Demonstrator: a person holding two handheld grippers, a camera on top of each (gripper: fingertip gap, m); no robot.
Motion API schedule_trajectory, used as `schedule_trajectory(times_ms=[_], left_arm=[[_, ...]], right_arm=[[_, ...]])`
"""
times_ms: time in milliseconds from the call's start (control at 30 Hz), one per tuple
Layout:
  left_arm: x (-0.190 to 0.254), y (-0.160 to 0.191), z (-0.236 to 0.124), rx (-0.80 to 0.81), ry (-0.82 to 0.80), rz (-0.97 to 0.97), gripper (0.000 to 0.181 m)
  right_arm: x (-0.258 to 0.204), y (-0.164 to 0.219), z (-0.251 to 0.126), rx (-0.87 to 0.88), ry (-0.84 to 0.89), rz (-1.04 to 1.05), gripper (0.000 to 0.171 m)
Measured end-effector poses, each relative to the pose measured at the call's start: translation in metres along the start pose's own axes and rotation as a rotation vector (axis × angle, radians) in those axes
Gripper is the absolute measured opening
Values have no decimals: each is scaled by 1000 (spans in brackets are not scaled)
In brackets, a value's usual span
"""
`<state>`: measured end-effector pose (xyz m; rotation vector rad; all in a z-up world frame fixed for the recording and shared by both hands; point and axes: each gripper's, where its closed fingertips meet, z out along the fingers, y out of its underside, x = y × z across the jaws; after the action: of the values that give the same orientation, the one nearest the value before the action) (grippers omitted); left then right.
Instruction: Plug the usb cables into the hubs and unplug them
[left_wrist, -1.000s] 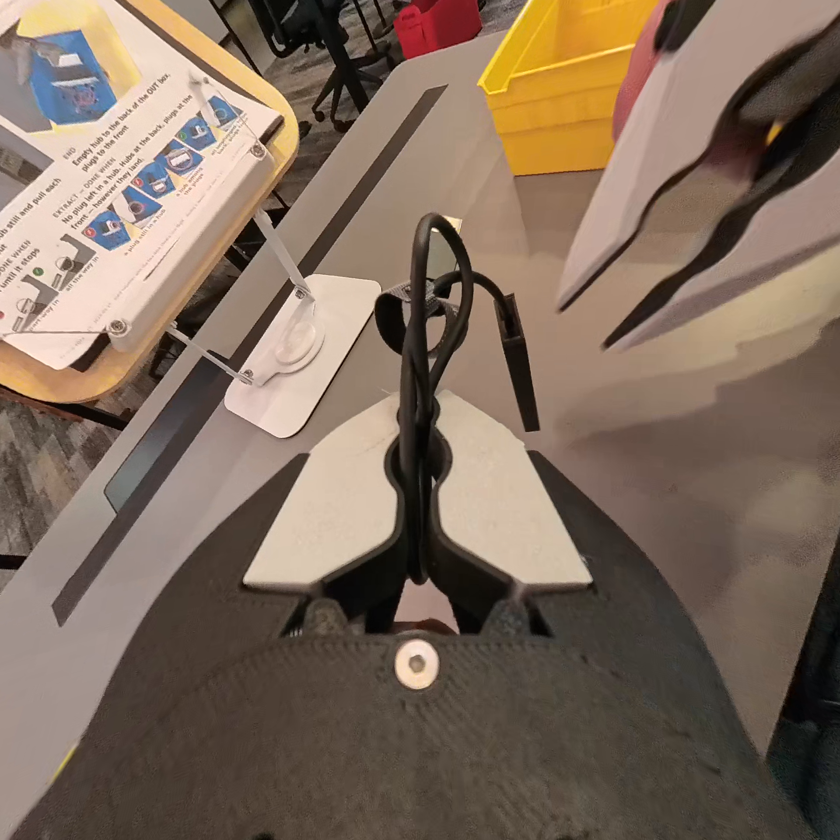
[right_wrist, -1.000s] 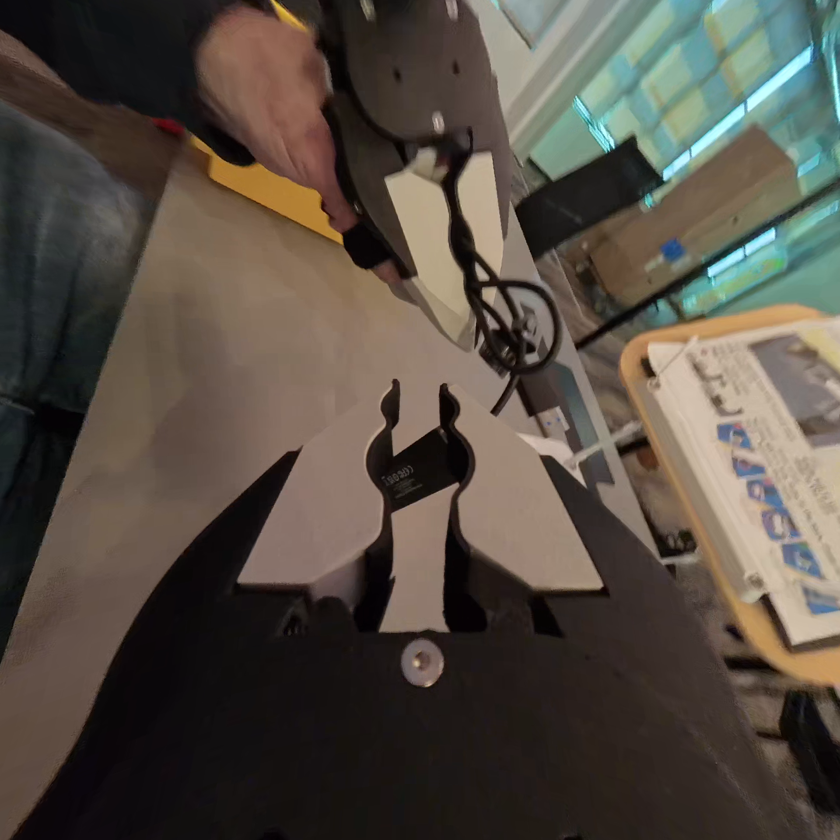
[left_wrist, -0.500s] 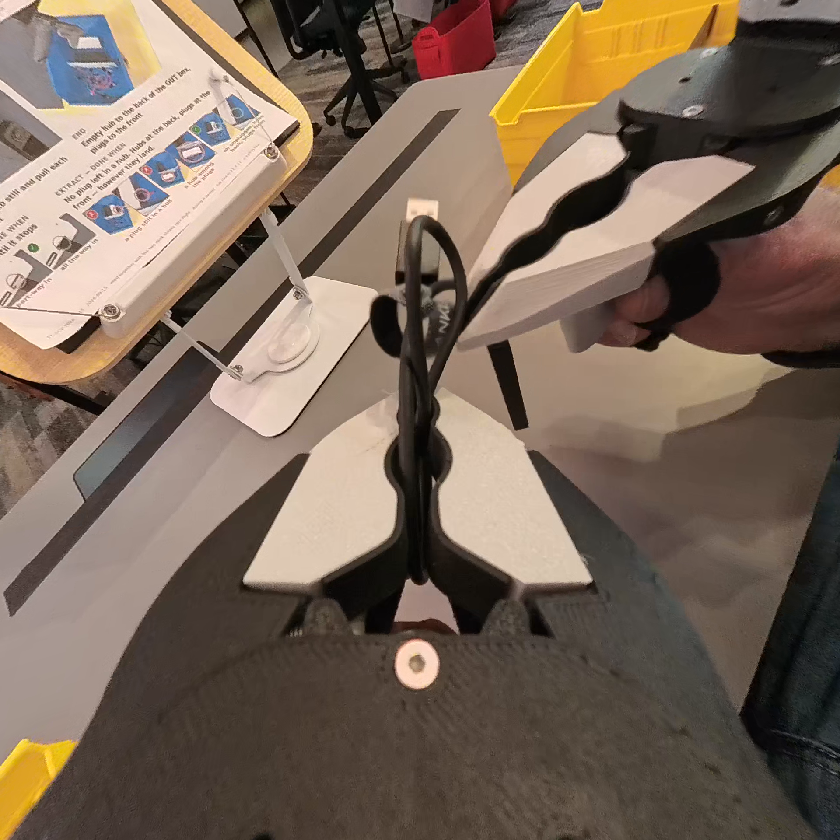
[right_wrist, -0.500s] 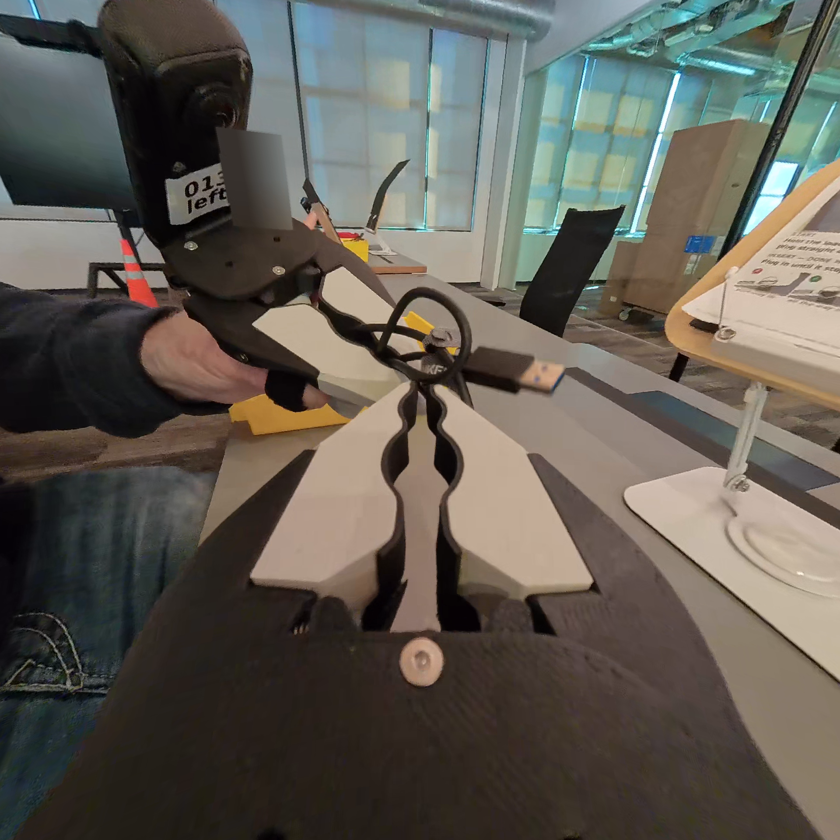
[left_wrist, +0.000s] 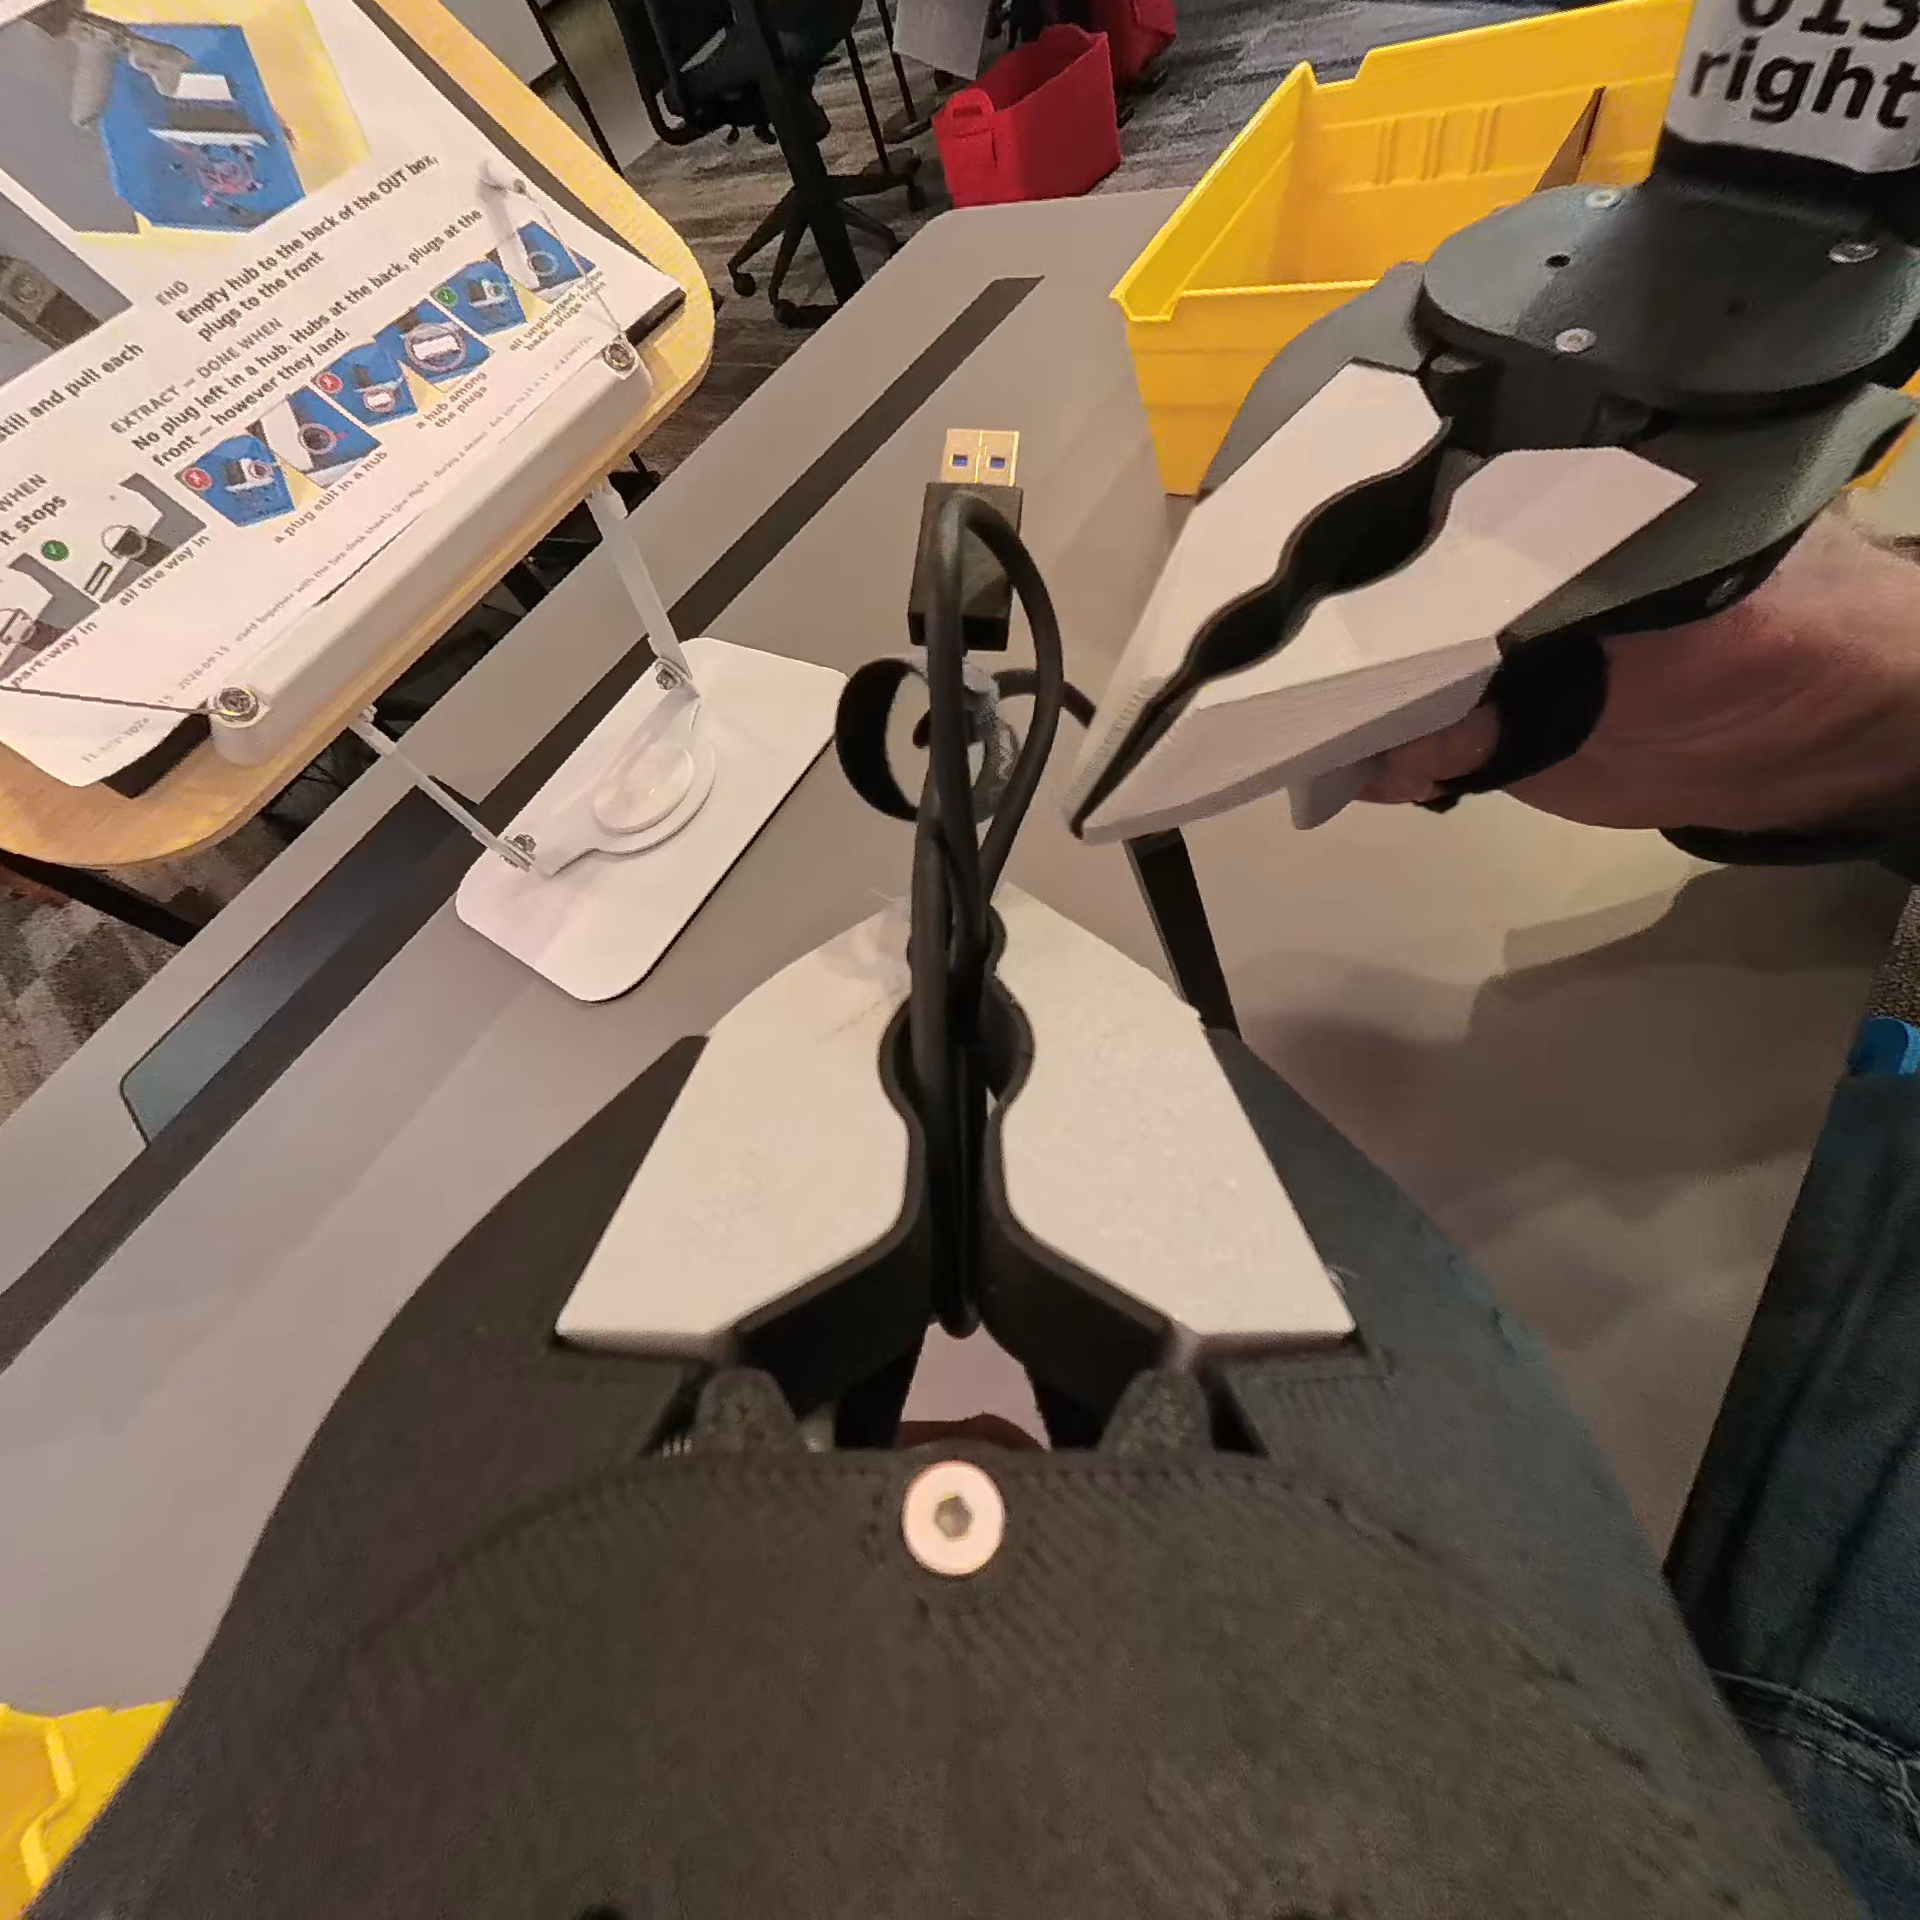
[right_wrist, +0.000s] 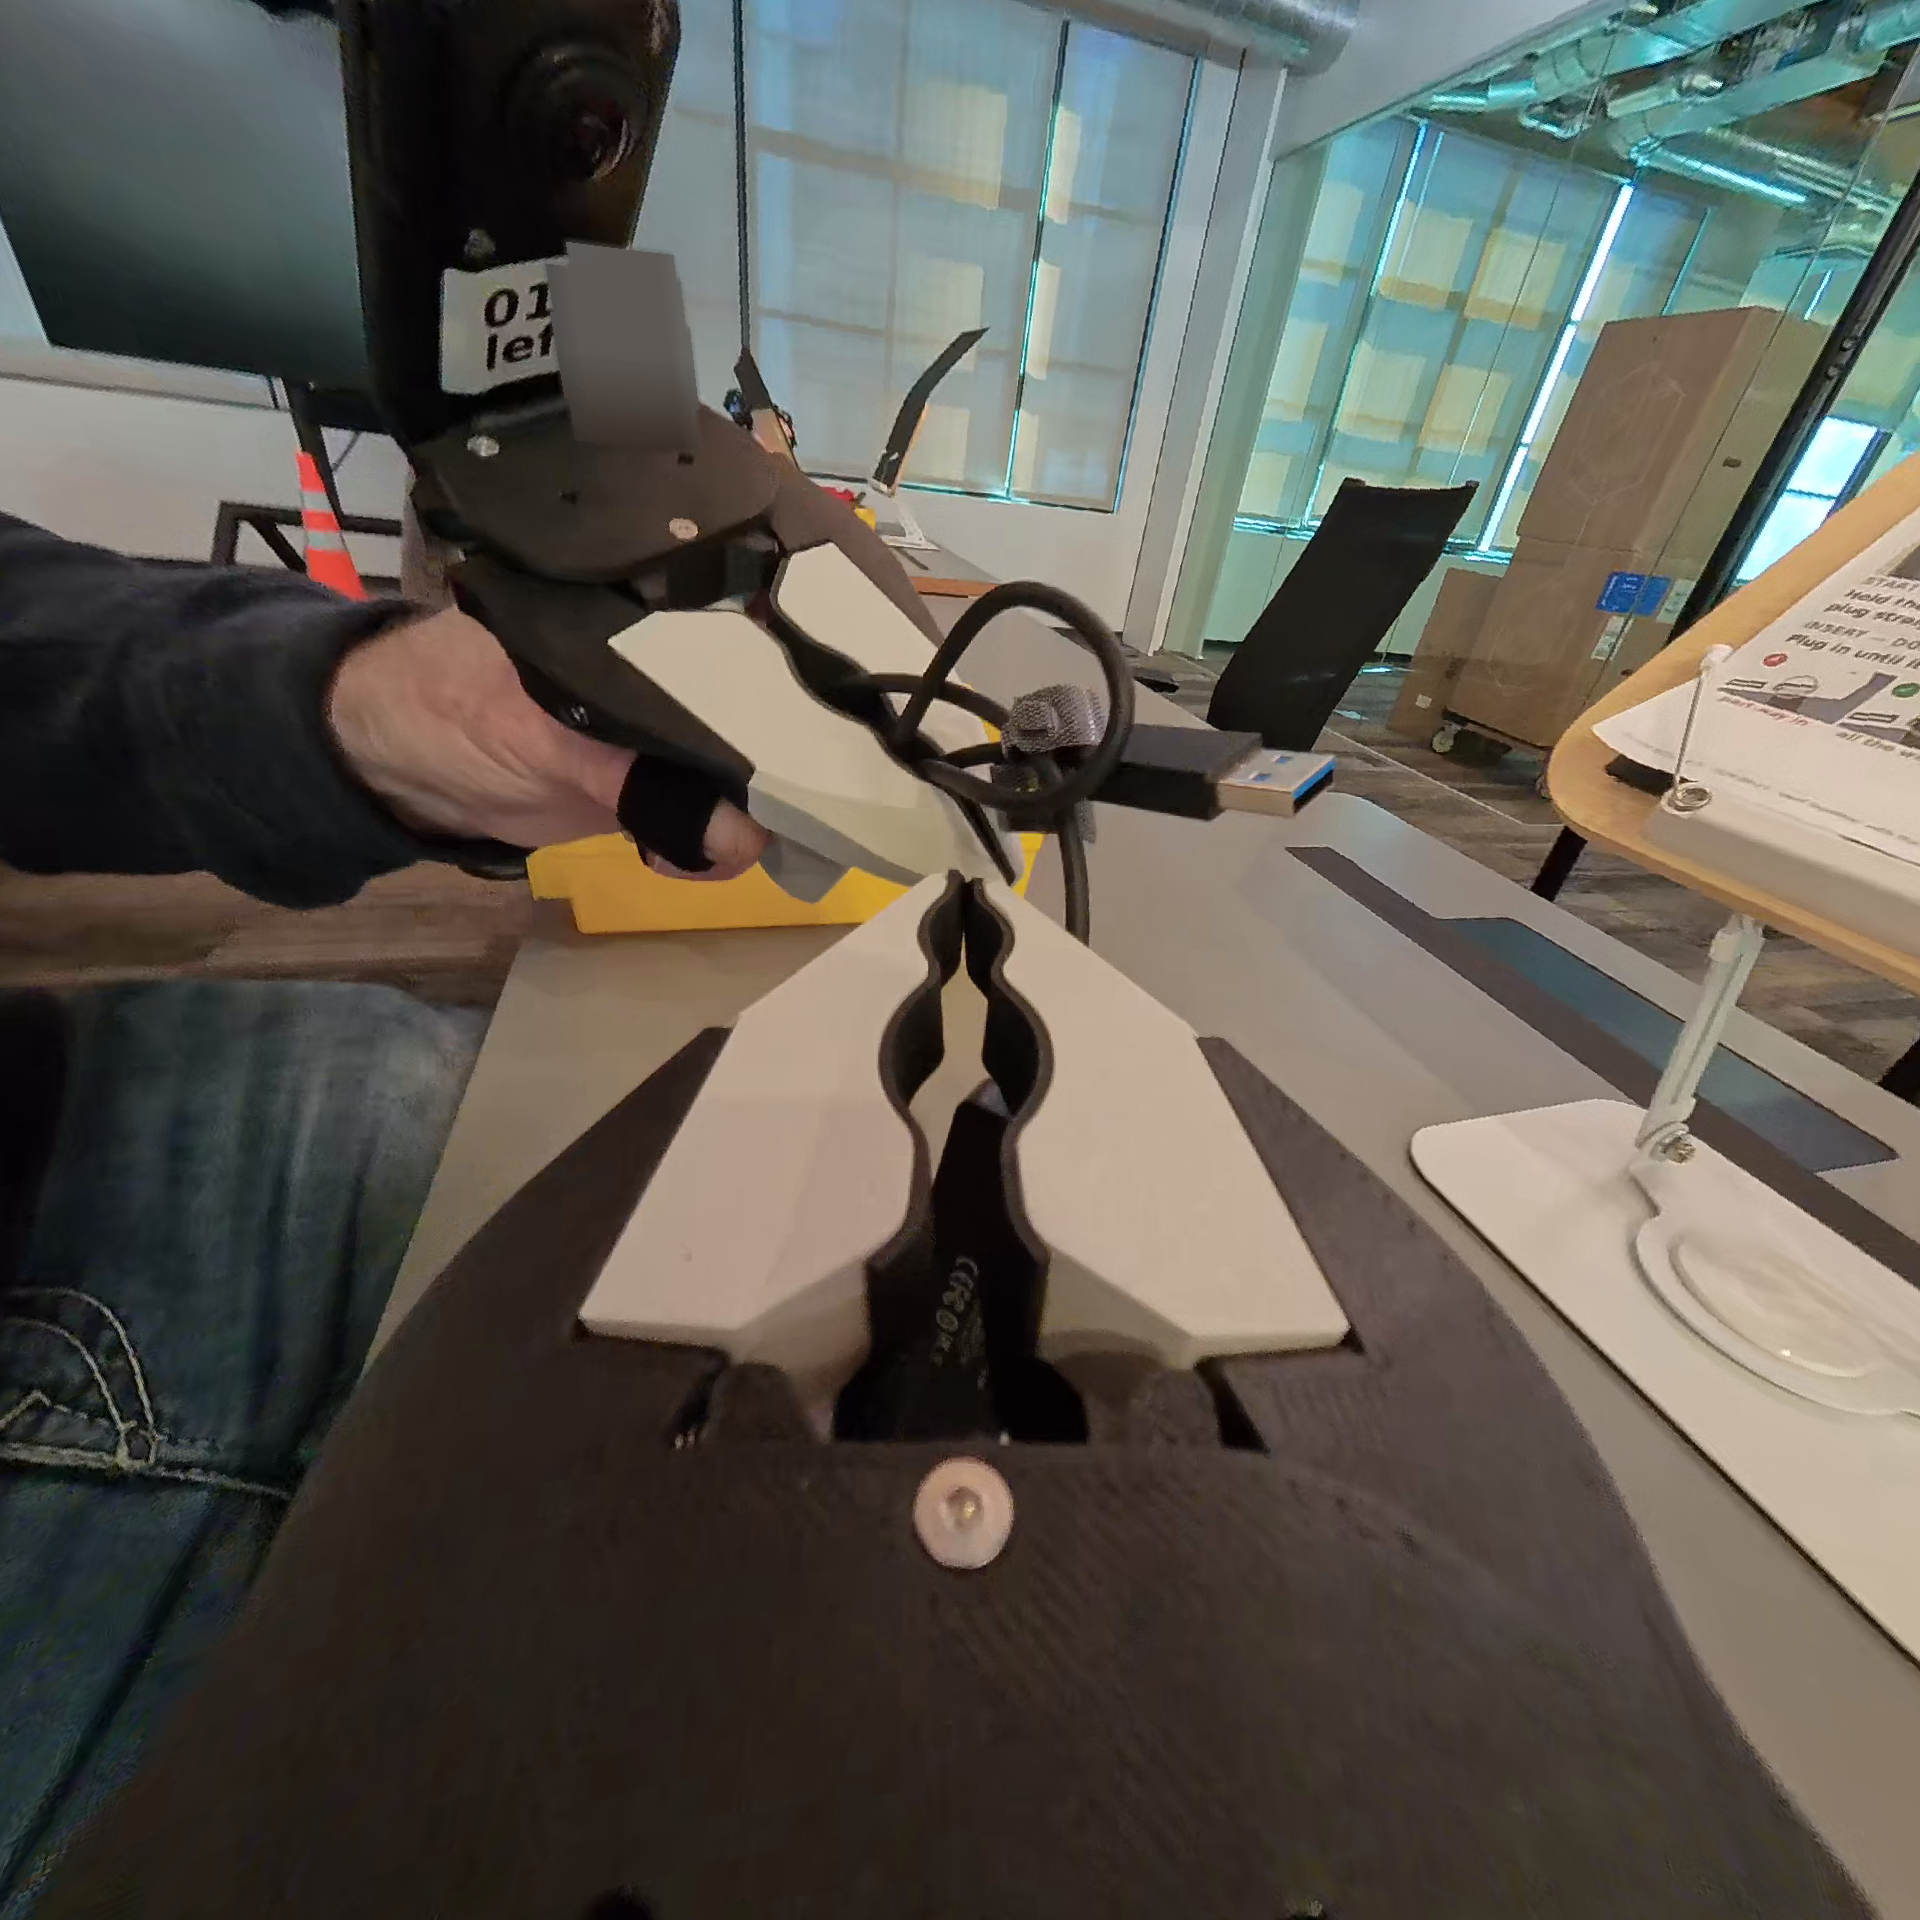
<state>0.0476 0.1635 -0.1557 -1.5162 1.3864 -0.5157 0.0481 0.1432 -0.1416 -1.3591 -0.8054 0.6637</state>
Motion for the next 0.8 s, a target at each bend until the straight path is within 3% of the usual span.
schedule_trajectory(times_ms=[333,433,633,800], left_arm=[[4,-4,0,16,30,-63,2],[7,-4,1,20,38,-67,2],[10,-6,1,33,65,-90,3],[14,-6,2,35,83,-94,2]], right_arm=[[12,-10,-1,145,35,144,7],[17,-10,-1,181,32,202,2],[14,-14,5,243,-53,298,7],[14,-18,6,300,-102,354,2]])
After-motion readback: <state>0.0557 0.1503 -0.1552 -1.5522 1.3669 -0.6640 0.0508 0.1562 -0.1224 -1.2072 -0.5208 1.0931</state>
